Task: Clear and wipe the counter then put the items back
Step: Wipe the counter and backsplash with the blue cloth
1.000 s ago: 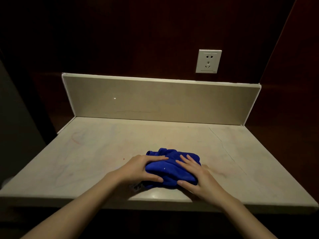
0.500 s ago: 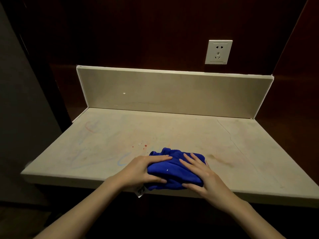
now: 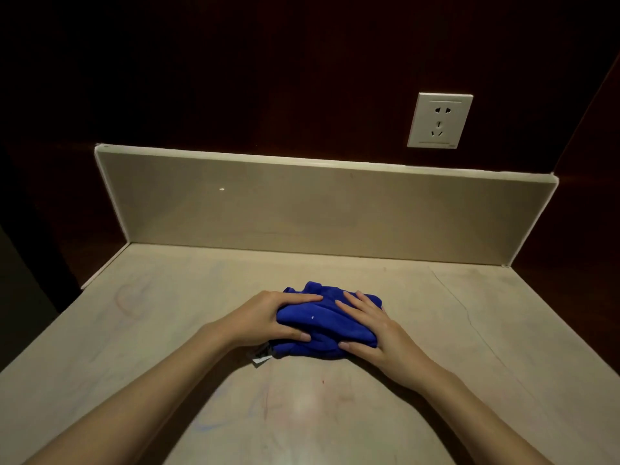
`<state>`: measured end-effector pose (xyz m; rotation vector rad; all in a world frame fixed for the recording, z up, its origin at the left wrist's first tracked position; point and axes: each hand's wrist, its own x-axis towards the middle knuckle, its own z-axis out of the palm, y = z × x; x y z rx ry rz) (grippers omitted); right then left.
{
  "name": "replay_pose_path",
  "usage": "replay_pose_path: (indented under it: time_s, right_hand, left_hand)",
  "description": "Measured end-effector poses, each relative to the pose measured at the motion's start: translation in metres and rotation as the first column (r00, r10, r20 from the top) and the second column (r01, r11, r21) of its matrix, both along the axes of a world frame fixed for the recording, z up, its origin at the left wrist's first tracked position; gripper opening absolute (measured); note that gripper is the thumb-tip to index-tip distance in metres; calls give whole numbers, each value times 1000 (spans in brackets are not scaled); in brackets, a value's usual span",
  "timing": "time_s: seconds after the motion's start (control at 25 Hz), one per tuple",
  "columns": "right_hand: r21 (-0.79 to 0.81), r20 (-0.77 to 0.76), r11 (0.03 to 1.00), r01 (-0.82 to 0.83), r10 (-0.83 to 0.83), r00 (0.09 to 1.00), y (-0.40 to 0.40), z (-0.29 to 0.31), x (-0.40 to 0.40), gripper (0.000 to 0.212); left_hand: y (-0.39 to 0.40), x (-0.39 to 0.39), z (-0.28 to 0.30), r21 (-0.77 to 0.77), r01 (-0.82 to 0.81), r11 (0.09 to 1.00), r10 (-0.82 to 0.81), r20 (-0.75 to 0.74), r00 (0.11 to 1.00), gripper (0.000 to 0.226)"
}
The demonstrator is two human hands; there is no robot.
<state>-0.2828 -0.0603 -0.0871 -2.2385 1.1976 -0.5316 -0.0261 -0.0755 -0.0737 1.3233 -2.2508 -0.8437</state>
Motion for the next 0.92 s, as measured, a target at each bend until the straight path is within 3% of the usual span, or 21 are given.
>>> replay_pose_path:
  time_s: [0.48,0.92]
  right_hand:
    - [-35,12,995,97,-97,995,-123,1,21,62]
    - [-28,-27,994,105,-106,994,-95,6,20,62]
  left_hand:
    - [-132,14,3,-56,50,997,-48,27,998,64]
    - [-106,10,5,-33,2,999,0,46,999,71]
